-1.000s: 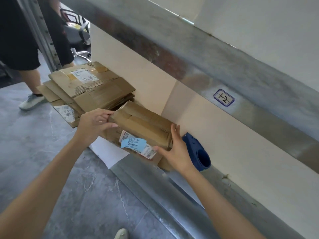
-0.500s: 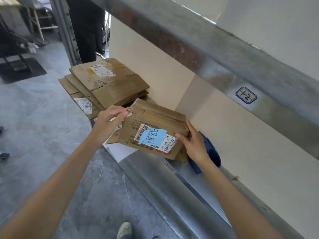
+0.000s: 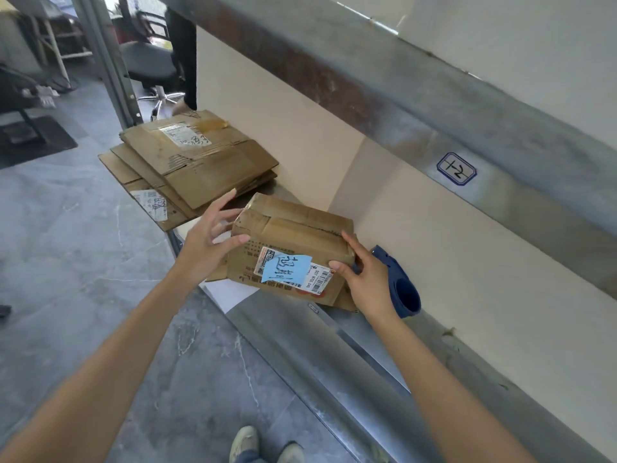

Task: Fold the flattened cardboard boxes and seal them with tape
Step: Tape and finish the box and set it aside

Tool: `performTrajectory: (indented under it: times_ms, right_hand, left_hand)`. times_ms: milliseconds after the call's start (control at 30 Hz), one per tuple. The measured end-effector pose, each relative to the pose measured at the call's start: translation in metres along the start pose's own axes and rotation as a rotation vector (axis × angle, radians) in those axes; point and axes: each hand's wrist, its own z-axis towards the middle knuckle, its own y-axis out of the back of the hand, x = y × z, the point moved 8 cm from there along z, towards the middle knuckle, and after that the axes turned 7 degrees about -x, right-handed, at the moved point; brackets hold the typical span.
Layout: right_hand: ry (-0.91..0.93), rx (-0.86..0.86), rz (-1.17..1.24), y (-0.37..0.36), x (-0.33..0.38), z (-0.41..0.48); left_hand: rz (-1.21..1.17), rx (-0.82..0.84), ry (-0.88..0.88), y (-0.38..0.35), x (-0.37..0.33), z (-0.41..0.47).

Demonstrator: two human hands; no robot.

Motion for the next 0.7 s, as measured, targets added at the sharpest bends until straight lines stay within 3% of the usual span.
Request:
performTrajectory:
  times_ms: [133,233,367,533,700]
  right_hand:
    - [0.05,0.026,0.034,-0.001,0.002,-0.005]
    - [0.029,0.026,0.061,-0.001,0.0,-0.005]
    - [0.051,0.032,0.042,0.0,-0.001,-0.005]
    - [0.04,0.061,0.019,-0.004,0.0,-0.01]
    - [-0.072,-0.083,0.074,-0.001,-0.01,-0.007]
  left_hand:
    - [0.229,0.078,-0.137,-0.005,-0.014,-0.003]
    - [0.213,0.077,-0.07,-0.01,-0.018,-0.008]
    - [0.249,0.083,-0.114,-0.014,-0.027,-0.014]
    - [0.269,0.187,-0.077,-0.02,-0.015,-0.016]
    - [0.246,0.177,-0.05,-0.017,0.003,-0.006]
